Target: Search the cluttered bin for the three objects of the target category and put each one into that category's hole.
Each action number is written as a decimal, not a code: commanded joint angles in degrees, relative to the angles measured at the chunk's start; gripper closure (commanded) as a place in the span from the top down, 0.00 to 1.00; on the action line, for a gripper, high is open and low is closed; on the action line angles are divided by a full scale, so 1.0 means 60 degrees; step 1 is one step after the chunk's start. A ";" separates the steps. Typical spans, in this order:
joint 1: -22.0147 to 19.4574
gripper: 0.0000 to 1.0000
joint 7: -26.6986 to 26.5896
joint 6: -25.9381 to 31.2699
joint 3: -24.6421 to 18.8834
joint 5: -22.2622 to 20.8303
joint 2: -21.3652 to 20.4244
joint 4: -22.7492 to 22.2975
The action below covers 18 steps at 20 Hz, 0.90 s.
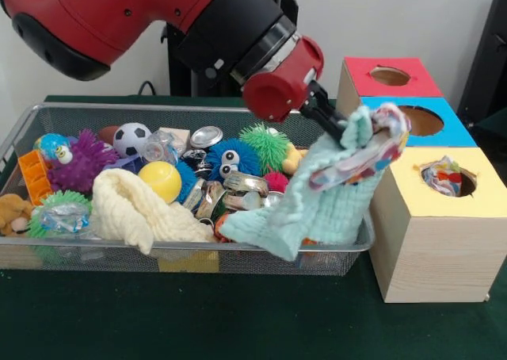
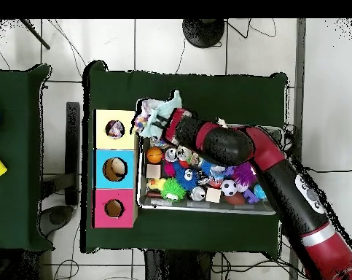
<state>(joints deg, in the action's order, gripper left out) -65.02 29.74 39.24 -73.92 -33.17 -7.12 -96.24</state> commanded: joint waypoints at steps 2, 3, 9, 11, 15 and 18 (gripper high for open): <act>-0.0174 0.00 -0.3559 0.1790 -0.0898 0.0533 0.1022 -0.0271; -0.0189 0.00 -0.3630 0.1842 -0.0881 0.0541 0.1036 -0.0203; -0.0313 0.00 -0.4573 0.2569 -0.0670 0.0567 0.1075 0.0407; -0.0330 0.00 -0.4917 0.2703 -0.0552 0.0463 0.1094 0.0609; -0.0339 0.00 -0.5563 0.3176 -0.0343 0.0364 0.1017 0.0994; -0.0331 0.00 -0.5797 0.3558 -0.0260 0.0405 0.0892 0.1171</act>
<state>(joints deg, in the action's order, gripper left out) -65.93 14.38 51.10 -78.22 -30.99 -2.82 -97.41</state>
